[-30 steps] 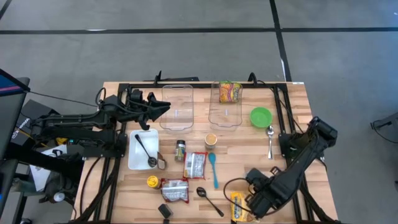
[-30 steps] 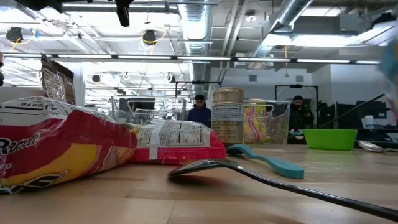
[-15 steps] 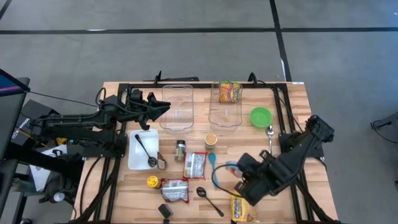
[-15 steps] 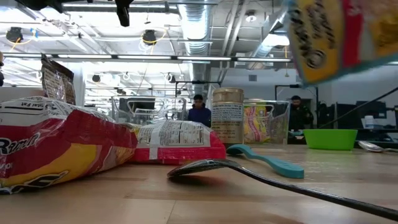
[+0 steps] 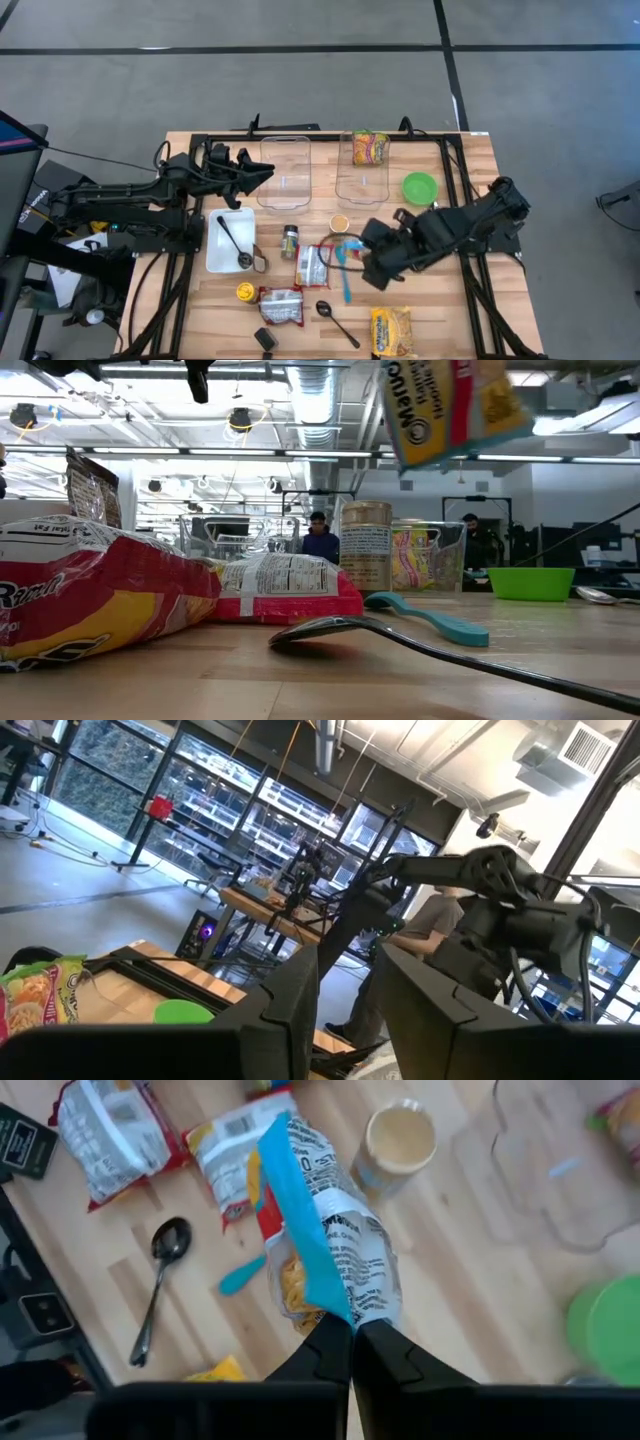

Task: Pick & Place Food Item
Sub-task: Put the blue noodle pack into the right transparent bin

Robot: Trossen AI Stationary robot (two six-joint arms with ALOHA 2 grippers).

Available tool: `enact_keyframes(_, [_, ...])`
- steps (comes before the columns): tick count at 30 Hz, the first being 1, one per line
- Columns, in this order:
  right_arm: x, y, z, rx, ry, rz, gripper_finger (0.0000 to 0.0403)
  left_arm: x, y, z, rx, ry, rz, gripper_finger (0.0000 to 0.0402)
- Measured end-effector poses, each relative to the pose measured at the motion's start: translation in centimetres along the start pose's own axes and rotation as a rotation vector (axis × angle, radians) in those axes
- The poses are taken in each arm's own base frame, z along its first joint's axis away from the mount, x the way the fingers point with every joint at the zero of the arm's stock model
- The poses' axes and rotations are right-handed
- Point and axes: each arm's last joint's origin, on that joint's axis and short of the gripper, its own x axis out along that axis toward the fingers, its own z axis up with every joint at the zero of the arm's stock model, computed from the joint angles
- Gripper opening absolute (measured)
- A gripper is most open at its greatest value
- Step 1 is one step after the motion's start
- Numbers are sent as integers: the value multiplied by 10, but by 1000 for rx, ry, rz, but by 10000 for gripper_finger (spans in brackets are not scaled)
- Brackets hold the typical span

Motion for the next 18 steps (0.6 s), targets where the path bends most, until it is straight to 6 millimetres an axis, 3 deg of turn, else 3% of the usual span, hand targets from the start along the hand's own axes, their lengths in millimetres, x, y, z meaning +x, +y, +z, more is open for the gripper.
enact_keyframes(18, [22,-78,71,-62,-2,-112,0,0,0,0,0,0,0,102])
